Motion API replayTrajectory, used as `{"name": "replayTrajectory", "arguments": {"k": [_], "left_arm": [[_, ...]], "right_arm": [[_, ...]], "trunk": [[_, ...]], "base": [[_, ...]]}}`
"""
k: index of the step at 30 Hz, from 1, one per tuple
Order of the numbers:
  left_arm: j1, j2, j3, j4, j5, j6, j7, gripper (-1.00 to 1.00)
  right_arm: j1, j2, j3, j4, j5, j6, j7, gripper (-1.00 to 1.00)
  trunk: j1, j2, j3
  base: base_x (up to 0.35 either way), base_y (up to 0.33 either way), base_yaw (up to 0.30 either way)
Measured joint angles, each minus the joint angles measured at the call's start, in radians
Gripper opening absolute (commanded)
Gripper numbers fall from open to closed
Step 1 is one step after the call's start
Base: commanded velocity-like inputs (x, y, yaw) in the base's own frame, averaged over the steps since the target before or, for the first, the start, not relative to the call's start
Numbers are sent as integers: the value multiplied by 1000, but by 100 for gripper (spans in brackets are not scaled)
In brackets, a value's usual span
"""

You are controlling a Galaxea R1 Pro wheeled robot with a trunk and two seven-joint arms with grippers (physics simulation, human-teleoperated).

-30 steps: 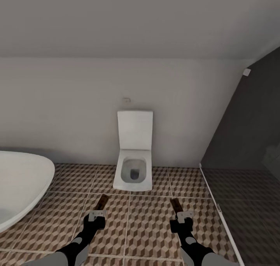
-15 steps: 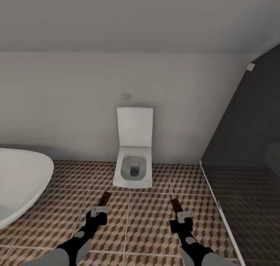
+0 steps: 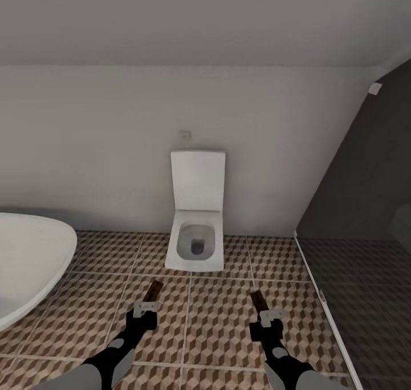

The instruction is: Take the four mousetraps from the cabinet in the bathroom and place them on the bathroom floor. Make sure all four end up on the same floor surface, and ensure that at least two of them are either under or directly next to the same bathroom sink.

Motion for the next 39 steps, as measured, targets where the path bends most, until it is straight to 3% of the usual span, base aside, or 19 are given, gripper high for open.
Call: {"name": "replayTrajectory", "arguments": {"k": [7,10,17,19,24,31,39], "left_arm": [[0,-1,2,-102,-11,17,-2,-100],[0,-1,1,-209,-11,112,-10,-100],[0,6,3,-259,-12,153,-9,-100],[-7,3,6,-339,-14,183,-7,-100],[-15,1,6,-430,-14,288,-11,-100],[-17,8,6,-441,-12,318,-11,-100],[-8,12,7,-390,-14,321,-2,-100]], "right_arm": [[0,0,0,0,0,0,0,-100],[0,-1,0,0,0,0,0,-100],[0,0,0,0,0,0,0,-100],[0,-1,-1,0,0,0,0,-100],[0,0,0,0,0,0,0,-100],[0,0,-1,-1,0,0,0,-100],[-1,1,9,-38,5,0,0,-100]], "trunk": [[12,-21,-21],[12,-21,-26],[12,-21,-34],[12,-21,-34],[12,-21,-34],[12,-21,-35],[12,-21,-34]], "base": [[0,0,0],[0,0,0],[0,0,0],[0,0,0],[0,0,0],[0,0,0],[0,0,0]]}}
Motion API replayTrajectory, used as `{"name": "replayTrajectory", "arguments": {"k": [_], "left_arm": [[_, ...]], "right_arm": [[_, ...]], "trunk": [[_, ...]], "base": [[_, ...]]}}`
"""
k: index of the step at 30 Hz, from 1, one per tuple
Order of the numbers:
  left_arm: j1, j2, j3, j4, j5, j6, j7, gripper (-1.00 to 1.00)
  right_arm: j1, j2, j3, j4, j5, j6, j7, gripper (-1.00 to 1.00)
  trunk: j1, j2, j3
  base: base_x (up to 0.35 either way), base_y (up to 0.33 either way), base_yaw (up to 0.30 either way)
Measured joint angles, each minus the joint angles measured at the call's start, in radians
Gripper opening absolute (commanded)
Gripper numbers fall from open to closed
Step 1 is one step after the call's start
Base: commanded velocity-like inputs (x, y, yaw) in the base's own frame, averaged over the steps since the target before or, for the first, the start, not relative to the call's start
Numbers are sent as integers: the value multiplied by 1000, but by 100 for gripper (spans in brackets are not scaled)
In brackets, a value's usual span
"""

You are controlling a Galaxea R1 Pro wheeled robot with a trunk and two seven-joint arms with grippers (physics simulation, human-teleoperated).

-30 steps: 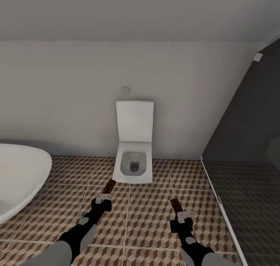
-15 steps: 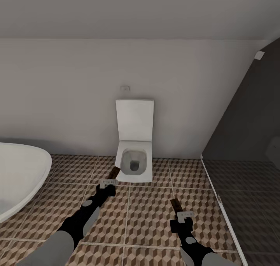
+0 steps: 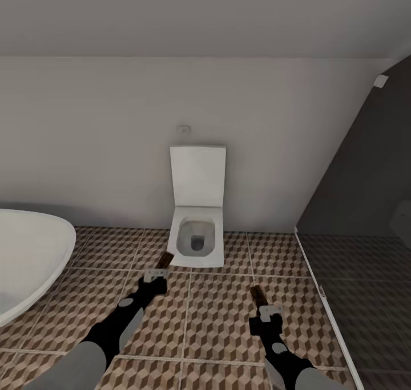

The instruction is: Take the four mousetraps from the cabinet in the bathroom and place them on the bathroom floor. Make sure all four end up on the same floor surface, and ensure that at least two of them are either under or directly next to the same bathroom sink.

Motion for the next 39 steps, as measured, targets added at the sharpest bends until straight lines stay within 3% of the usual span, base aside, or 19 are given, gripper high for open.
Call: {"name": "replayTrajectory", "arguments": {"k": [4,6,11,18,27,28,30,32,39], "left_arm": [[2,2,2,6,0,1,3,-100],[2,2,2,8,-1,1,31,-100],[2,2,2,9,0,-1,83,-100],[2,3,3,8,0,-4,100,-100],[2,-1,1,8,5,-32,168,-100],[2,-1,0,9,5,-33,174,-100],[3,2,1,13,5,-34,182,-100],[4,5,1,18,5,-34,184,-100],[5,33,3,43,10,-33,180,-100]], "right_arm": [[-12,0,28,-113,6,40,1,-100],[-44,0,34,-169,6,136,0,-100],[-103,2,36,-191,5,205,0,-100],[-178,2,37,-195,3,256,1,-100],[-205,2,44,-191,5,305,5,-100],[-206,2,46,-188,6,305,18,-100],[-206,2,47,-171,8,304,153,-100],[-207,1,45,-166,10,303,224,-100],[-205,-1,45,-164,10,299,273,-100]], "trunk": [[0,0,0],[0,0,0],[0,0,0],[0,0,0],[0,0,0],[0,0,0],[0,0,0],[0,0,0],[0,0,0]], "base": [[0,0,0],[0,0,0],[0,0,0],[0,0,0],[0,0,0],[0,0,0],[0,0,0],[0,0,0],[0,0,0]]}}
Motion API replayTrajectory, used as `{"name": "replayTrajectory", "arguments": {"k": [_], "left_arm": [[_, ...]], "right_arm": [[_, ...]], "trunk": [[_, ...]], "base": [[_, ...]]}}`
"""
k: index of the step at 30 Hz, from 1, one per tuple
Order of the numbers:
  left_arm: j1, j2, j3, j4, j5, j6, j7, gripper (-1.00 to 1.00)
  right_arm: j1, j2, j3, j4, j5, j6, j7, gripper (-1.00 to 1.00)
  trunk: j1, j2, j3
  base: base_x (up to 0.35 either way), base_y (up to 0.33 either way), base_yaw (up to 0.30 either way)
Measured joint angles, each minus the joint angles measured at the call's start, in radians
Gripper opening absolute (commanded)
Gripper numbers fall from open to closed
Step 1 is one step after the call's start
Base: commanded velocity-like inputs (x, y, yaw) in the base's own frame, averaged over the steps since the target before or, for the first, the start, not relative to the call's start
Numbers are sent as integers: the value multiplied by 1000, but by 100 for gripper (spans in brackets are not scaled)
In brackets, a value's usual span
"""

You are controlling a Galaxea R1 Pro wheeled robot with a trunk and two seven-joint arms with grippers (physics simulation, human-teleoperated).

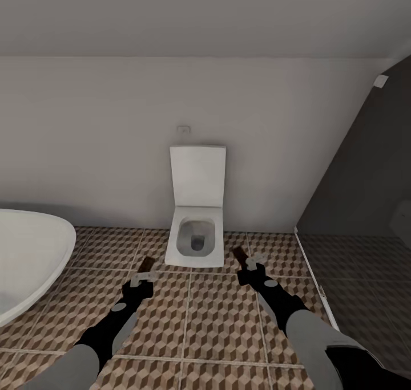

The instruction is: Take the four mousetraps from the cabinet in the bathroom and place them on the bathroom floor. Make sure all four end up on the same floor surface, and ensure that at least two of them are either under or directly next to the same bathroom sink.

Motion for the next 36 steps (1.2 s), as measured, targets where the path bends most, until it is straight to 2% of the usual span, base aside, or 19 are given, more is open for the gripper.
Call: {"name": "replayTrajectory", "arguments": {"k": [7,13,19,29,36], "left_arm": [[1,2,-2,123,-2,-4,1,-100],[1,1,-3,155,-3,-5,7,-100],[5,-1,-3,160,-1,-5,10,-100],[6,-7,0,155,-2,-4,12,-100],[6,4,14,149,6,4,7,-100]], "right_arm": [[18,-1,0,0,1,-45,3,-100],[40,-1,1,0,1,-104,4,-100],[48,-1,-1,1,-2,-115,-15,-100],[56,-1,-1,3,-3,-120,-220,-100],[56,-1,0,-2,-2,-118,-266,-100]], "trunk": [[0,0,0],[0,0,0],[0,0,0],[0,0,0],[0,0,0]], "base": [[0,0,0],[0,0,0],[0,0,0],[0,0,0],[0,0,0]]}}
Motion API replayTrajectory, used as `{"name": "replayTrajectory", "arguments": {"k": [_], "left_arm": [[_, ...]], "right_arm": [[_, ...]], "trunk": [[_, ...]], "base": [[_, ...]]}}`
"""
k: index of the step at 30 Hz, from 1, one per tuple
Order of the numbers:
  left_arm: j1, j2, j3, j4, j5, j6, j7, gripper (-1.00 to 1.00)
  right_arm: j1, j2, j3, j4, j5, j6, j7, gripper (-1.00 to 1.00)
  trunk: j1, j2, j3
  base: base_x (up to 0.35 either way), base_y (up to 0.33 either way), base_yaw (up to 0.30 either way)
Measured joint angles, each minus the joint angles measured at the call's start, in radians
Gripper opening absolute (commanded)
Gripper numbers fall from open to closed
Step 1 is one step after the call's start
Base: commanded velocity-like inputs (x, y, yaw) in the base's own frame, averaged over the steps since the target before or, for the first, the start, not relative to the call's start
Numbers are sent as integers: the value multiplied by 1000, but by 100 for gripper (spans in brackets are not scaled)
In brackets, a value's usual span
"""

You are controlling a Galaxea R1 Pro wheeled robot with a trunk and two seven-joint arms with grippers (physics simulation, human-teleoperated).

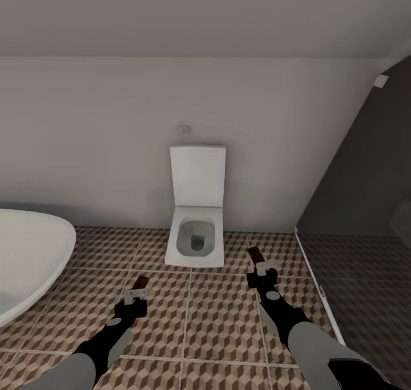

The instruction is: Take the four mousetraps from the cabinet in the bathroom and place them on the bathroom floor. Make sure all four end up on the same floor surface, and ensure that at least two of them are either under or directly next to the same bathroom sink.

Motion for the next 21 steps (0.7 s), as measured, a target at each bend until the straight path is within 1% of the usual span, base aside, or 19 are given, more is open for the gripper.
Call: {"name": "replayTrajectory", "arguments": {"k": [21], "left_arm": [[0,-3,-2,5,-3,3,2,-100]], "right_arm": [[4,0,0,12,-1,2,2,-100]], "trunk": [[0,0,0]], "base": [[0,0,0]]}}
